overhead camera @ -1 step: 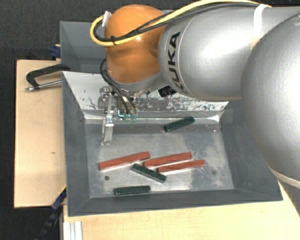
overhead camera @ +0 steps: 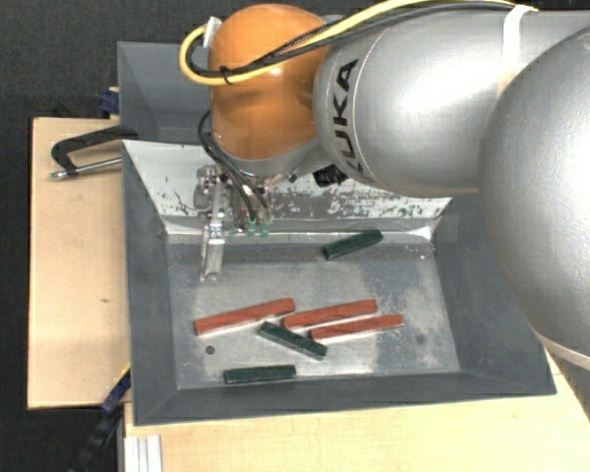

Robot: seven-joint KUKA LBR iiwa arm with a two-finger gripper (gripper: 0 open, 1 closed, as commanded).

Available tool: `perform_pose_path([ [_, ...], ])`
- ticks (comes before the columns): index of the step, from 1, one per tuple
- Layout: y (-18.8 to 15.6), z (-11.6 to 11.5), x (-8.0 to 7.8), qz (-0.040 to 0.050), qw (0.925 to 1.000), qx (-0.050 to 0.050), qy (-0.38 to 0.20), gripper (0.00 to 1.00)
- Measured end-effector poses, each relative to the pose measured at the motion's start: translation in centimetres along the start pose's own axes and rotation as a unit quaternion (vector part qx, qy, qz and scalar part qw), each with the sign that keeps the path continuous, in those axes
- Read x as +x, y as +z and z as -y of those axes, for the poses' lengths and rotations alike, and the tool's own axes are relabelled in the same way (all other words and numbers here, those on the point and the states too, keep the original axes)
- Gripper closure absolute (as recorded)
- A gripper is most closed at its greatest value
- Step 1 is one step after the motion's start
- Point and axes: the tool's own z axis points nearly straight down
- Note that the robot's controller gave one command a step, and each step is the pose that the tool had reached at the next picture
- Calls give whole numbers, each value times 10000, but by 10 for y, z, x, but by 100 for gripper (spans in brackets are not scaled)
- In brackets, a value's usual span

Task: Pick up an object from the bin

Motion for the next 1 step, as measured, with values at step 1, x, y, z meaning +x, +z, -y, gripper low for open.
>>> perform_pose_path([
  [1,72,43,16,16,9999,-3,-154,0],
])
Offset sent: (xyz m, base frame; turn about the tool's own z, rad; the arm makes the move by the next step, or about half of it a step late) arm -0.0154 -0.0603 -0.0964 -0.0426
